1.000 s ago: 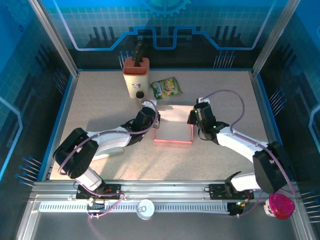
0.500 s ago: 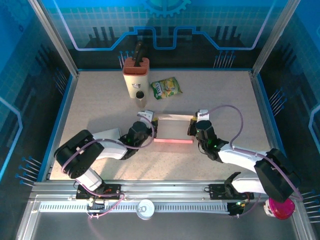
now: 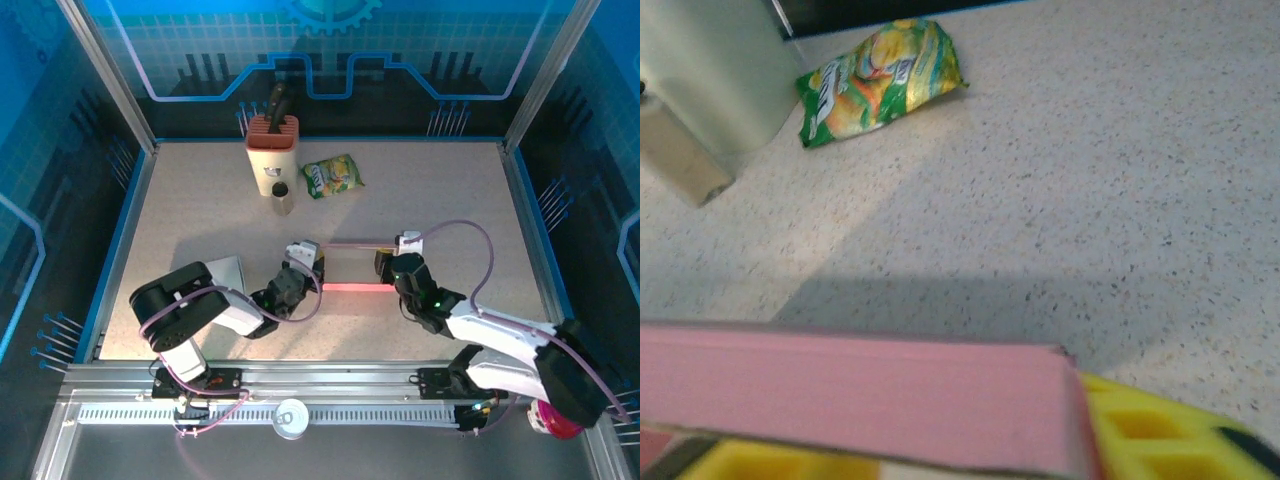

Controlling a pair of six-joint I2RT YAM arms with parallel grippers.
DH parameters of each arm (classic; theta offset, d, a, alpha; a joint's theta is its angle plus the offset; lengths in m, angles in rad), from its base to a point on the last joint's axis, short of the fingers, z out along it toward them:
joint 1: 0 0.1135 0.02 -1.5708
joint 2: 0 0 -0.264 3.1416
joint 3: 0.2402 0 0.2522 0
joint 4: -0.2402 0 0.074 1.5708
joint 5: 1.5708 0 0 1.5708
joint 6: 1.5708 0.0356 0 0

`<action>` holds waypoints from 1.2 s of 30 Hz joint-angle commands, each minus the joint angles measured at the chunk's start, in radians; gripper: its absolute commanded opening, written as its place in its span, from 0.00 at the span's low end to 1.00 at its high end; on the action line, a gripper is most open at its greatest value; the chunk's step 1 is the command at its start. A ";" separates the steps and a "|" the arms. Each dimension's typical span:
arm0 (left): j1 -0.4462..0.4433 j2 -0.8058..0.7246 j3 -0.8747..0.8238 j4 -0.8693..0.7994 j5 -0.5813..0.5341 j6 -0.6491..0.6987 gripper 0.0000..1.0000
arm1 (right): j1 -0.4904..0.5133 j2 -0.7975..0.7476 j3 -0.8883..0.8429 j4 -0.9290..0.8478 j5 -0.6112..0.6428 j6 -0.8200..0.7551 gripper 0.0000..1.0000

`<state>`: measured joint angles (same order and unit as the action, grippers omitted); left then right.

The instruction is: Fold the paper box

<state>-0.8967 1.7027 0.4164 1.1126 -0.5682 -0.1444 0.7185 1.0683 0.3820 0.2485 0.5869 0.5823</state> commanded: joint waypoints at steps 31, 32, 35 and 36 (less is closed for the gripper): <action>-0.151 0.120 0.076 0.009 -0.318 0.089 0.00 | 0.133 -0.308 0.112 -0.315 -0.105 1.128 0.64; -0.151 0.123 0.076 0.012 -0.321 0.091 0.00 | 0.133 -0.278 0.127 -0.318 -0.101 1.155 0.62; -0.154 0.123 0.076 0.015 -0.328 0.093 0.00 | 0.128 -0.199 0.149 -0.324 -0.101 1.241 0.55; -0.156 0.122 0.077 0.016 -0.329 0.093 0.00 | 0.120 -0.179 0.146 -0.305 -0.114 1.260 0.53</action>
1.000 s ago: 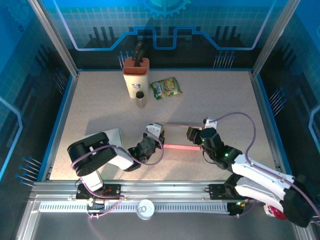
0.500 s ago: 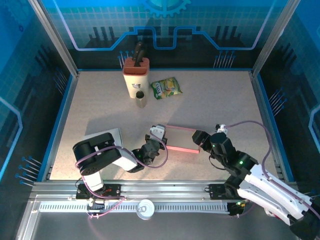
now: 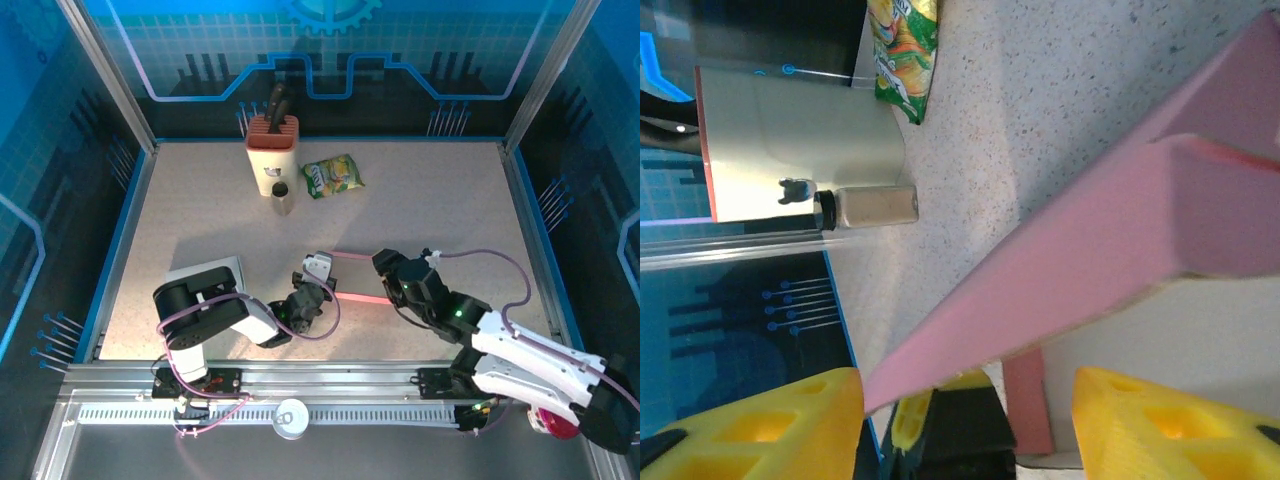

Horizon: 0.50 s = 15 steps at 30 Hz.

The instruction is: Fold the paper box

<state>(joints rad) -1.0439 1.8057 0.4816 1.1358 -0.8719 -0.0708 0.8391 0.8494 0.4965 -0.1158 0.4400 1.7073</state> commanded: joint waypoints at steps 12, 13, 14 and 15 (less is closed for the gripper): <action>-0.024 0.047 0.025 0.031 -0.047 0.056 0.00 | -0.103 0.216 0.013 0.273 -0.090 0.207 0.34; -0.024 0.049 0.027 0.032 -0.048 0.057 0.00 | -0.106 0.224 0.010 0.284 -0.099 0.213 0.29; -0.024 0.050 0.029 0.033 -0.049 0.060 0.00 | -0.108 0.232 0.003 0.302 -0.108 0.219 0.23; -0.025 0.051 0.031 0.034 -0.050 0.061 0.00 | -0.108 0.237 -0.005 0.316 -0.114 0.225 0.18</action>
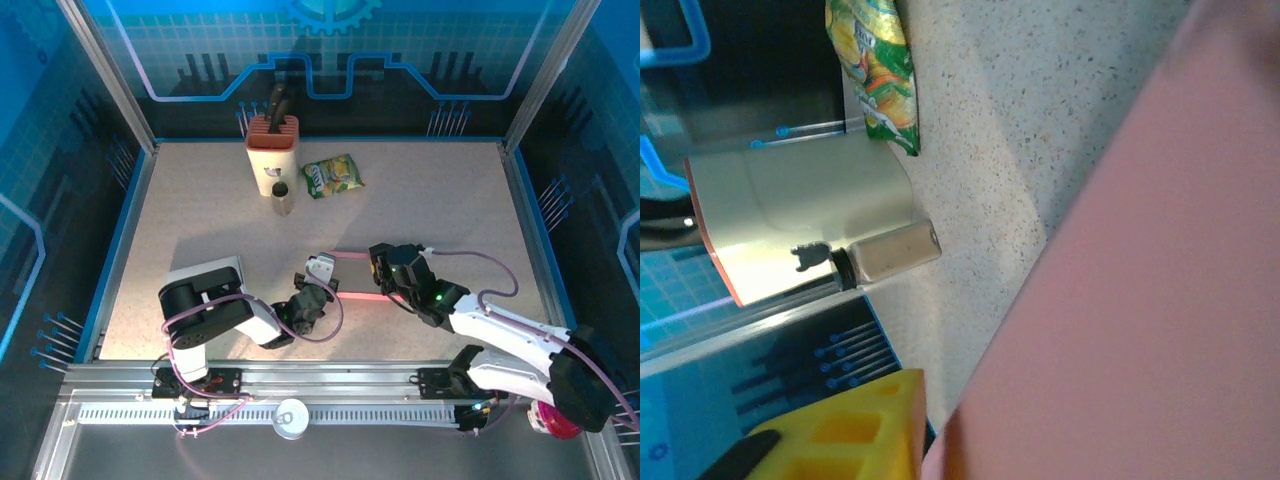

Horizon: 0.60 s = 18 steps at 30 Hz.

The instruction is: Fold the paper box

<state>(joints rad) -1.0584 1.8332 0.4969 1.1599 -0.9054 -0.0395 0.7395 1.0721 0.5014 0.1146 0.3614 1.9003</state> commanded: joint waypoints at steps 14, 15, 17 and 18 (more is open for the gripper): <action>-0.043 -0.128 -0.002 -0.123 -0.012 0.013 0.42 | -0.012 0.001 -0.082 0.084 -0.048 0.081 0.00; -0.052 -0.151 0.001 -0.161 -0.006 0.009 0.44 | -0.013 0.002 -0.090 0.091 -0.048 0.085 0.00; -0.068 -0.193 0.006 -0.230 -0.005 -0.002 0.49 | -0.014 0.003 -0.097 0.096 -0.049 0.088 0.00; -0.077 -0.219 0.005 -0.269 -0.003 -0.015 0.51 | -0.015 0.004 -0.100 0.096 -0.047 0.087 0.00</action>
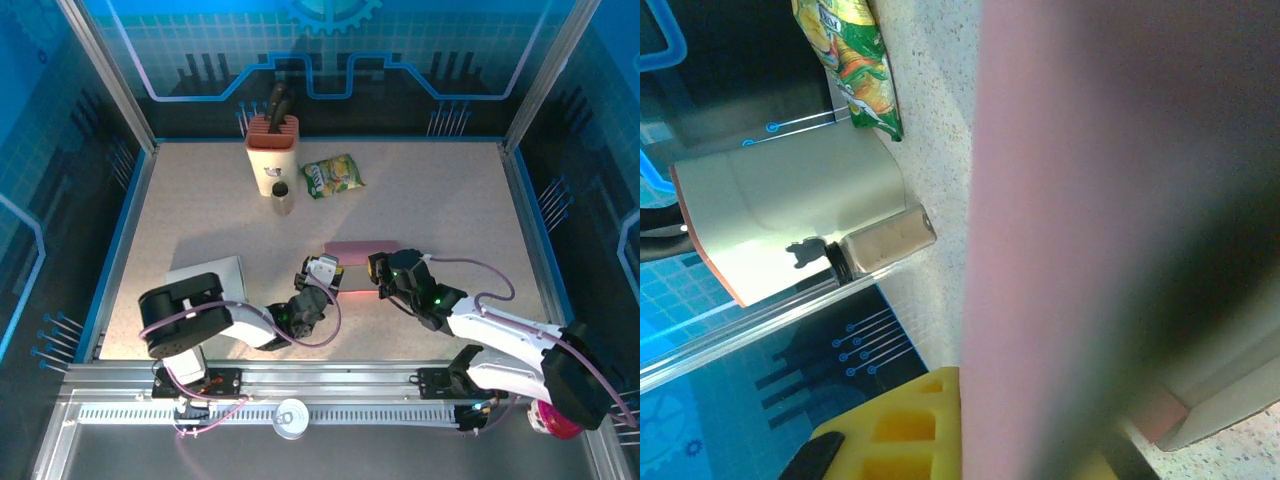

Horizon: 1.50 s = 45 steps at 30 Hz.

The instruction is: Fold the paper box

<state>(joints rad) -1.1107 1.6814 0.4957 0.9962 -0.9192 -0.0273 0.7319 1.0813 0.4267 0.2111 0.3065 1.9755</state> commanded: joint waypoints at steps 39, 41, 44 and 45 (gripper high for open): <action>0.326 -0.154 0.271 -0.878 0.823 -0.675 0.54 | -0.007 0.029 -0.106 -0.008 -0.013 -0.072 0.00; 0.325 -0.133 0.272 -0.857 0.838 -0.682 0.52 | -0.009 0.034 -0.112 -0.007 -0.018 -0.079 0.00; 0.324 -0.126 0.258 -0.829 0.842 -0.697 0.50 | -0.009 0.039 -0.121 -0.006 -0.019 -0.089 0.00; 0.325 -0.127 0.251 -0.818 0.845 -0.702 0.48 | -0.010 0.040 -0.124 -0.007 -0.020 -0.093 0.00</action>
<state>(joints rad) -0.7891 1.5471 0.7383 0.1162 -0.1131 -0.7090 0.7315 1.1065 0.3260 0.2379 0.2790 1.9129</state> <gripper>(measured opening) 0.490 0.045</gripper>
